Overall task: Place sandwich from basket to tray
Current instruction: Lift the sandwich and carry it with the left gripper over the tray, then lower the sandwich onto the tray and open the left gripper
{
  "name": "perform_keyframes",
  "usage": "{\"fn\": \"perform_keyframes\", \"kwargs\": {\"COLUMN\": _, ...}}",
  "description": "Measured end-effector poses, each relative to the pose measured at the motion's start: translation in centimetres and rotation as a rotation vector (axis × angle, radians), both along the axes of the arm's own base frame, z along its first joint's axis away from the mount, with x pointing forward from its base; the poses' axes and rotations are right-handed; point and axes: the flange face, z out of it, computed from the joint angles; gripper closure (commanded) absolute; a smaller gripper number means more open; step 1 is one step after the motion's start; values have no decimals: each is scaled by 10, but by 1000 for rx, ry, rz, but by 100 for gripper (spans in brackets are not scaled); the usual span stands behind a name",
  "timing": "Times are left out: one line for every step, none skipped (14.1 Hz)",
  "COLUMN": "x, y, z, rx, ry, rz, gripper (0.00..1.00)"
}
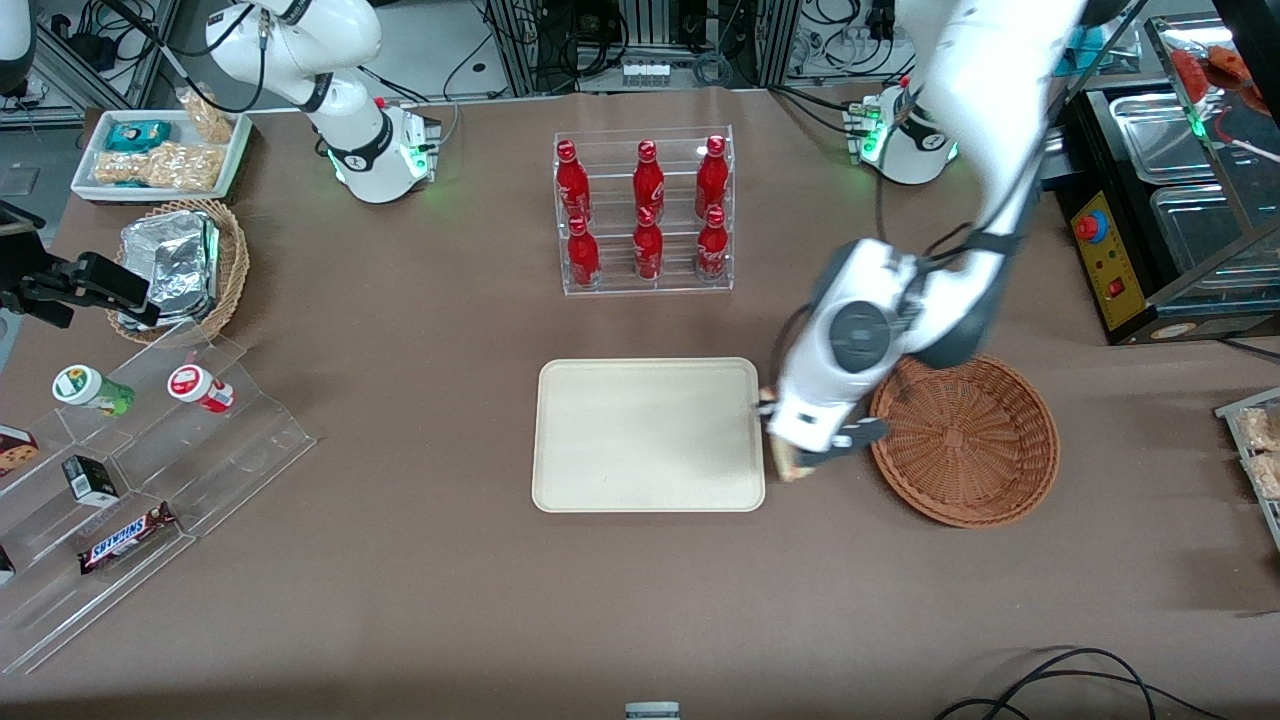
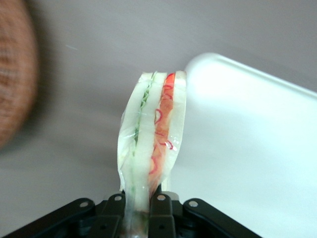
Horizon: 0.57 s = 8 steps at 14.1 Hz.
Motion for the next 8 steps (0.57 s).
{"fn": "perform_keyframes", "kwargs": {"x": -4, "y": -25, "z": -8, "rx": -7, "ry": -3, "rz": -18, "gripper": 98}}
{"fn": "perform_keyframes", "kwargs": {"x": -10, "y": -47, "z": -13, "rx": -14, "ry": -9, "rz": -42, "gripper": 98}}
{"fn": "perform_keyframes", "kwargs": {"x": -16, "y": -70, "z": -16, "rx": -27, "ry": -23, "rz": -67, "gripper": 98}}
{"fn": "perform_keyframes", "kwargs": {"x": -24, "y": -90, "z": -18, "rx": -41, "ry": -40, "rz": -87, "gripper": 98}}
{"fn": "perform_keyframes", "kwargs": {"x": -32, "y": -106, "z": -19, "rx": -50, "ry": -49, "rz": -103, "gripper": 98}}
{"fn": "perform_keyframes", "kwargs": {"x": -40, "y": -120, "z": -21, "rx": -55, "ry": -54, "rz": -118, "gripper": 98}}
{"fn": "perform_keyframes", "kwargs": {"x": -46, "y": -130, "z": -24, "rx": -63, "ry": -62, "rz": -131, "gripper": 98}}
{"fn": "perform_keyframes", "kwargs": {"x": -50, "y": -139, "z": -27, "rx": -73, "ry": -73, "rz": -138, "gripper": 98}}
